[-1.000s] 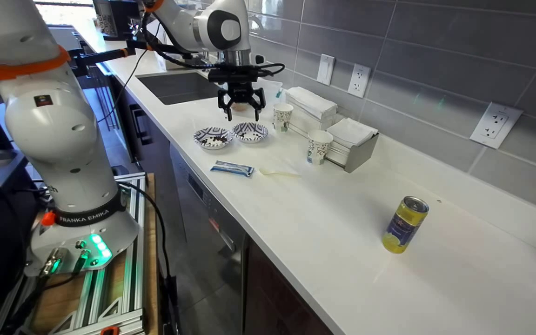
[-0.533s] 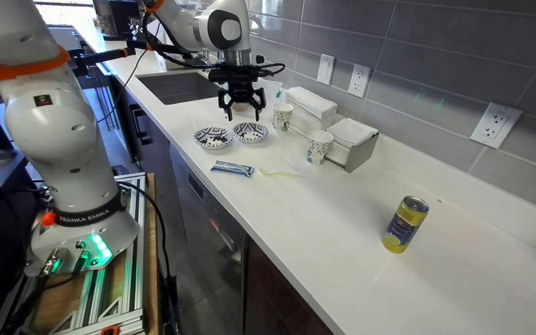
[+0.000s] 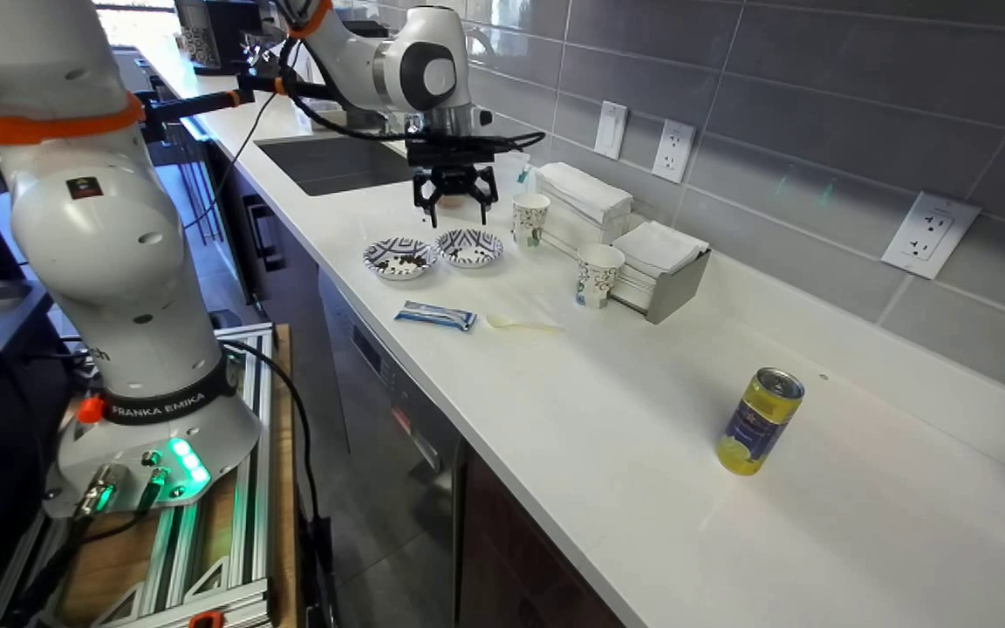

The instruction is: Pick up the two bowls and move them to the right

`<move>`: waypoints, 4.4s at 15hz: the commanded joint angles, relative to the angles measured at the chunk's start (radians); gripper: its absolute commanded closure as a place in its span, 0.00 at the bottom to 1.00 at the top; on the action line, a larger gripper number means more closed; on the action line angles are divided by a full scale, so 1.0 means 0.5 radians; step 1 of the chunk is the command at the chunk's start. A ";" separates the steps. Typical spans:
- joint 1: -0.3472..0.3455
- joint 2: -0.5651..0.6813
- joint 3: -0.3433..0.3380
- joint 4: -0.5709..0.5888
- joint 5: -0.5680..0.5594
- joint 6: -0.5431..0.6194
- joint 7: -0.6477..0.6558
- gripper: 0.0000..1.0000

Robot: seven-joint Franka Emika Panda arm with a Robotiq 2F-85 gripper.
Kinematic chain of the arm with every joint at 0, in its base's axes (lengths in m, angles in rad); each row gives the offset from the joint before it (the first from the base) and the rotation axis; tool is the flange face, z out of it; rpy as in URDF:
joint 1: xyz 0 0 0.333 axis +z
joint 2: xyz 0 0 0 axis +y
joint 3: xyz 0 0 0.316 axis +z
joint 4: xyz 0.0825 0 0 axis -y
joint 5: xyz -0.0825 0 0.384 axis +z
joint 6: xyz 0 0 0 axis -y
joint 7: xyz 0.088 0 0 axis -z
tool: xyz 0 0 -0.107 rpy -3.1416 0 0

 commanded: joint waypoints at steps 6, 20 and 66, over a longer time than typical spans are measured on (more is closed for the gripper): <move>-0.020 0.508 0.188 0.267 0.203 0.232 -0.395 0.00; -0.080 0.805 0.289 0.332 0.127 0.397 -0.501 0.16; -0.072 0.674 0.257 0.334 0.025 0.273 -0.420 0.74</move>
